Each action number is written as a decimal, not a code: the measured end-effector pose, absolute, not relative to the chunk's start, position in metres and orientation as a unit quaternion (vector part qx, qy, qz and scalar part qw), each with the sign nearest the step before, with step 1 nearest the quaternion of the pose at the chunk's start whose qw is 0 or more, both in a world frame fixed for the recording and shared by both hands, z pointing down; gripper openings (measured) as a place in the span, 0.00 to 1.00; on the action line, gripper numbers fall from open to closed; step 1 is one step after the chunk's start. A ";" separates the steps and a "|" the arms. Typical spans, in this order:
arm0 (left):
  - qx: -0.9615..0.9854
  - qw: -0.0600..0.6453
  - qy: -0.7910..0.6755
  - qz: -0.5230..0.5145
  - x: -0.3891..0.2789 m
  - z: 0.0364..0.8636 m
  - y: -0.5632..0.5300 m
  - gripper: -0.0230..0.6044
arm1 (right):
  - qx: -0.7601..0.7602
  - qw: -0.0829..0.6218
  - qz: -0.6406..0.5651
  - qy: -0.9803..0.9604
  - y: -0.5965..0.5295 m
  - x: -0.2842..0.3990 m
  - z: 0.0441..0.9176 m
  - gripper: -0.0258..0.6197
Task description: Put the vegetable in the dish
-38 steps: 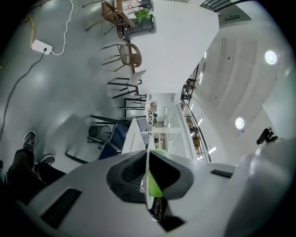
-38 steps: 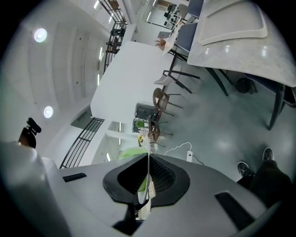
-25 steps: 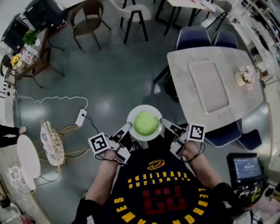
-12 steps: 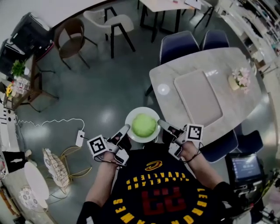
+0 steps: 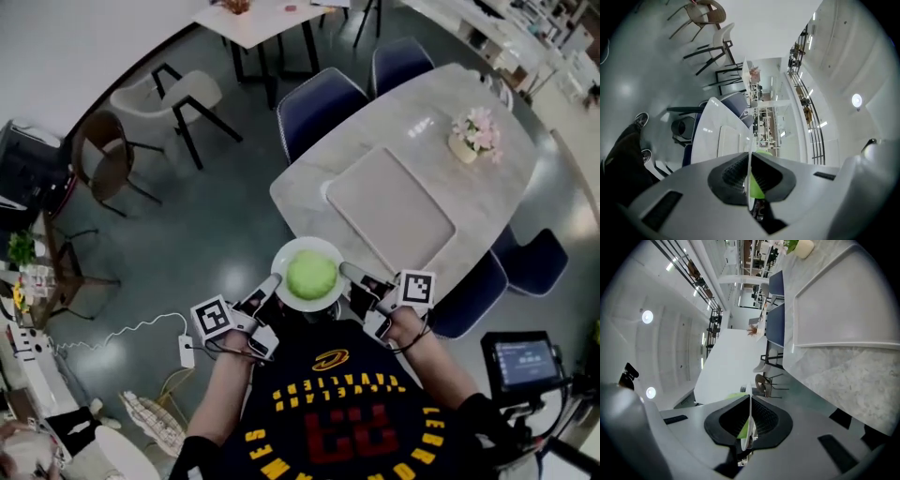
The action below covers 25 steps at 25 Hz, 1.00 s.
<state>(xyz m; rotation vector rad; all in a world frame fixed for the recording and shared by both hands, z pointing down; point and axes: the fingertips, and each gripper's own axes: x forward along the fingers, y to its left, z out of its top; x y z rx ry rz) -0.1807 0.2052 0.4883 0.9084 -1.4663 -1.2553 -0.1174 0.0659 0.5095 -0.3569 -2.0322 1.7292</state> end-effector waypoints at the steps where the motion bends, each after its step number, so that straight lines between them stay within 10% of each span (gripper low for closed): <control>1: 0.379 0.494 -0.595 -0.508 -0.185 0.491 0.192 0.06 | -0.117 0.216 0.628 -0.738 0.054 -0.117 0.511 0.06; 25: 0.591 0.658 -0.368 -0.287 -0.282 0.504 -0.060 0.06 | 0.200 -0.035 0.653 -0.729 -0.105 -0.137 0.523 0.06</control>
